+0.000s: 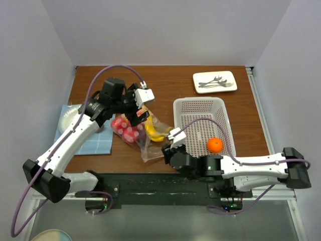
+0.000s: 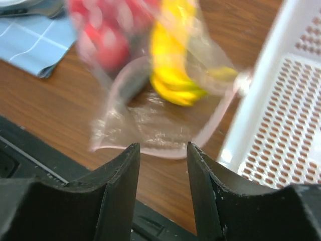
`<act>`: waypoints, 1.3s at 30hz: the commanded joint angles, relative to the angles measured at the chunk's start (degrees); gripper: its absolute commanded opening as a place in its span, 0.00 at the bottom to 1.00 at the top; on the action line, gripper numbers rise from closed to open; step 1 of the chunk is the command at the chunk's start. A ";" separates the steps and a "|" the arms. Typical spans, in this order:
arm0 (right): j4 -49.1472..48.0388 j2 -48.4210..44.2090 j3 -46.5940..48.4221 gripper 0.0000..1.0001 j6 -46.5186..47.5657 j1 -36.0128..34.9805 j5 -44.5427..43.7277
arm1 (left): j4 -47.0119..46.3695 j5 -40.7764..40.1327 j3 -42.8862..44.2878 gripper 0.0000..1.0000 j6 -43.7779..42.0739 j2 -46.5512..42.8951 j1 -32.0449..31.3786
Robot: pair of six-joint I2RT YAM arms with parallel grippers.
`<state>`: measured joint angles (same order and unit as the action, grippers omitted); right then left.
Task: Open the zip-top bag and remove the fake food
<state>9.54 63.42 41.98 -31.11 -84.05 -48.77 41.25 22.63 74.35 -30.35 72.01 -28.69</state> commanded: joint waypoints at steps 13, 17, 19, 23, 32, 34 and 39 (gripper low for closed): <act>-0.92 3.37 1.79 0.28 5.88 -3.31 -3.08 | -14.79 2.93 -9.13 1.00 -2.26 7.94 19.45; -2.76 8.64 2.85 0.26 7.03 -3.31 -4.22 | -19.10 3.91 -5.63 1.00 -0.15 14.99 19.72; -3.74 9.61 2.85 0.26 7.64 -3.40 -4.57 | -21.74 3.56 -4.30 1.00 0.99 17.88 19.72; -6.28 10.32 1.80 0.30 7.82 -3.31 -5.10 | -22.10 3.82 -0.70 1.00 1.26 21.77 19.72; -12.52 15.06 -0.05 0.67 12.30 1.34 -0.72 | -12.87 10.76 -0.17 1.00 -4.27 28.27 19.20; -13.67 16.90 -0.05 0.69 14.14 2.84 1.04 | -10.67 11.20 -0.08 1.00 -5.77 30.03 18.49; -18.06 20.78 1.17 0.70 18.36 6.26 3.85 | -9.71 10.68 -0.61 1.00 -8.23 31.61 16.65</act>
<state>-2.22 82.30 42.17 -17.08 -79.92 -47.77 27.49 32.80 72.95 -34.11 102.32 -10.37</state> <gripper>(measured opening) 0.693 0.997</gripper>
